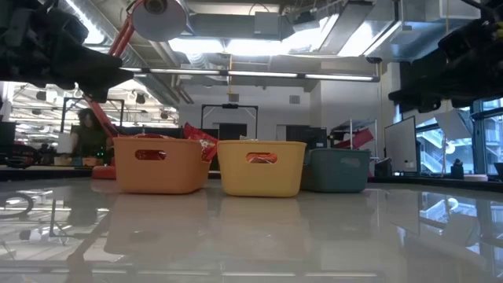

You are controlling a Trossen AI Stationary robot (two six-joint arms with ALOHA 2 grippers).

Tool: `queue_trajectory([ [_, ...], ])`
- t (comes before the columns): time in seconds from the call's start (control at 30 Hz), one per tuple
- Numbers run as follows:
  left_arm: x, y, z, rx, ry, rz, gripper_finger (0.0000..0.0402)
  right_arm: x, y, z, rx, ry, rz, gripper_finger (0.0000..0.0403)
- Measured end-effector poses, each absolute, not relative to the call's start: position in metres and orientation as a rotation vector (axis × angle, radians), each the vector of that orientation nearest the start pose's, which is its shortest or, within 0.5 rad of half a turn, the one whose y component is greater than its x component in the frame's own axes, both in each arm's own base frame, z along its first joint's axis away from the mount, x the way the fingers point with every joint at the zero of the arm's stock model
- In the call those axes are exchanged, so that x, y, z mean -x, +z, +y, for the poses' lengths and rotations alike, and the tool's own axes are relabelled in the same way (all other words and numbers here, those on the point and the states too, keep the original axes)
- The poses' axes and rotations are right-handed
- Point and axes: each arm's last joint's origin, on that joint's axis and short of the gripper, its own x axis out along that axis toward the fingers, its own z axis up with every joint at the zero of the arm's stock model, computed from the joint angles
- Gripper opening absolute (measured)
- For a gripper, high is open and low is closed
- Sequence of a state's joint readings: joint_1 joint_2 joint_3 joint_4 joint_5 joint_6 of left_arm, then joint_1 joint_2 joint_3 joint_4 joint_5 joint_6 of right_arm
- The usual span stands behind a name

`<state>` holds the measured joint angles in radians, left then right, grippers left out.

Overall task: Sort candy
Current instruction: Return to Home Position

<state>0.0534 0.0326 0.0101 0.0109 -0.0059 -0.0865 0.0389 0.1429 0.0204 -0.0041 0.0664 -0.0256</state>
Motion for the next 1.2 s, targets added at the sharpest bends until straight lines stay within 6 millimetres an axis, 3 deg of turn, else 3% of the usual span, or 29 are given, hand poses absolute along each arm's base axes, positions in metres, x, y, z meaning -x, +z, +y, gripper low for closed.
queue_trajectory([
  [1.2,-0.0990,0.1654,0.0054,0.071,0.059,0.010,0.0166,-0.1055,0.1613,0.0027,0.033,-0.049,0.090,0.0264],
])
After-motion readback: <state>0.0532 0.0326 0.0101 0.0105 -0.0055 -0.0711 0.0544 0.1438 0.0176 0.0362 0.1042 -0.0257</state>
